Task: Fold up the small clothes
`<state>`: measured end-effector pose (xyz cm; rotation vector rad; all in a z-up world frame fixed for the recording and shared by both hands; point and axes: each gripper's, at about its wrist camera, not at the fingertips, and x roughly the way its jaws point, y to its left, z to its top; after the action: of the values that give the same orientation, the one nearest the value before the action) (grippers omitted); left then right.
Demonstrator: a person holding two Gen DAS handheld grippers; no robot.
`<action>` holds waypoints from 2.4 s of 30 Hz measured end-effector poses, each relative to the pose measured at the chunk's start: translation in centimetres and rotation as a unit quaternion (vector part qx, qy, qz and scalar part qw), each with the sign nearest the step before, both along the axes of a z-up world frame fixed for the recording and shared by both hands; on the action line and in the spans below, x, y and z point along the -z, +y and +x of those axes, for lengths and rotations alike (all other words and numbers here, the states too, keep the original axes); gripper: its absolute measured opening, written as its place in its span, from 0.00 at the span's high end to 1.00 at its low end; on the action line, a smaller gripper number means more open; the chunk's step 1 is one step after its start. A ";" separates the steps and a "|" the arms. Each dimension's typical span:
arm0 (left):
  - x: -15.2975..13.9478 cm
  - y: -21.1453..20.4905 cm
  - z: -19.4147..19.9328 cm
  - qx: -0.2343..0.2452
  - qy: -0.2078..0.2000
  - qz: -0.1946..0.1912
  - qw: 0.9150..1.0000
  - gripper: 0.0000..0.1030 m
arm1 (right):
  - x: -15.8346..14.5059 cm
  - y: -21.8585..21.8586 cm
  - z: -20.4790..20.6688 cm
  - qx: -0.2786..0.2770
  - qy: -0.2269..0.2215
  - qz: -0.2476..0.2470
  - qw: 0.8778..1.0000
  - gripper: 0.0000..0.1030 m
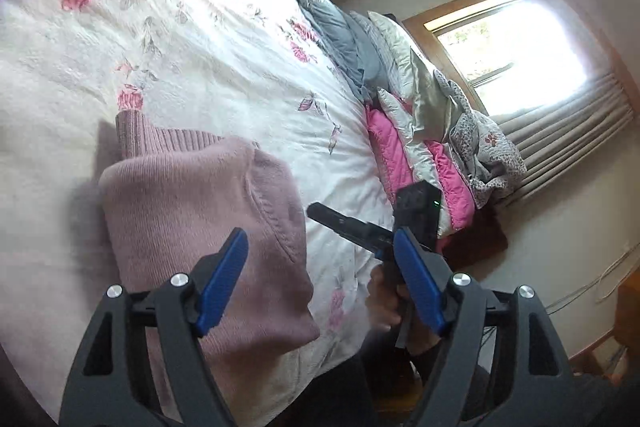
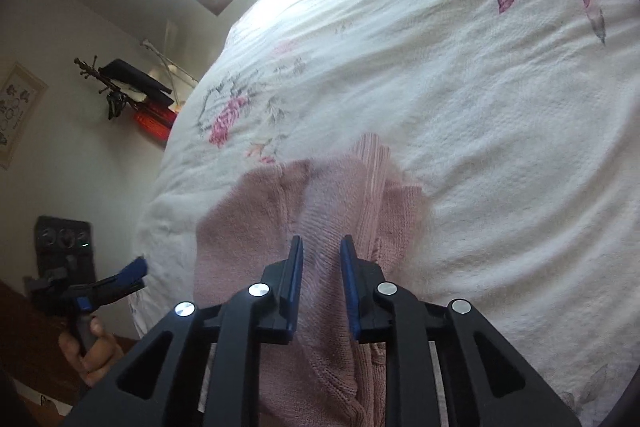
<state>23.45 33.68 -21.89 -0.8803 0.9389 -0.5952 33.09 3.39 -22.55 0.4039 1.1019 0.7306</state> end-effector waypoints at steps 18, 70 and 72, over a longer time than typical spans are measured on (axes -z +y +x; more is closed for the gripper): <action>1.8 -0.7 -1.8 0.037 0.013 0.054 0.998 0.51 | 1.2 0.3 -1.4 -0.072 0.043 0.038 0.996 0.95; -12.1 -6.1 -29.1 -0.187 0.003 0.417 0.890 0.03 | -13.0 -1.4 -29.2 0.035 -0.195 -0.302 0.932 0.04; -14.6 -7.3 -30.1 -0.191 -0.008 0.448 0.873 0.03 | -15.3 -1.8 -30.5 0.044 -0.213 -0.289 0.933 0.04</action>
<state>-6.69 26.35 -7.28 -0.1923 0.8598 0.1997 2.61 1.57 -7.23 -0.2034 0.8273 0.3598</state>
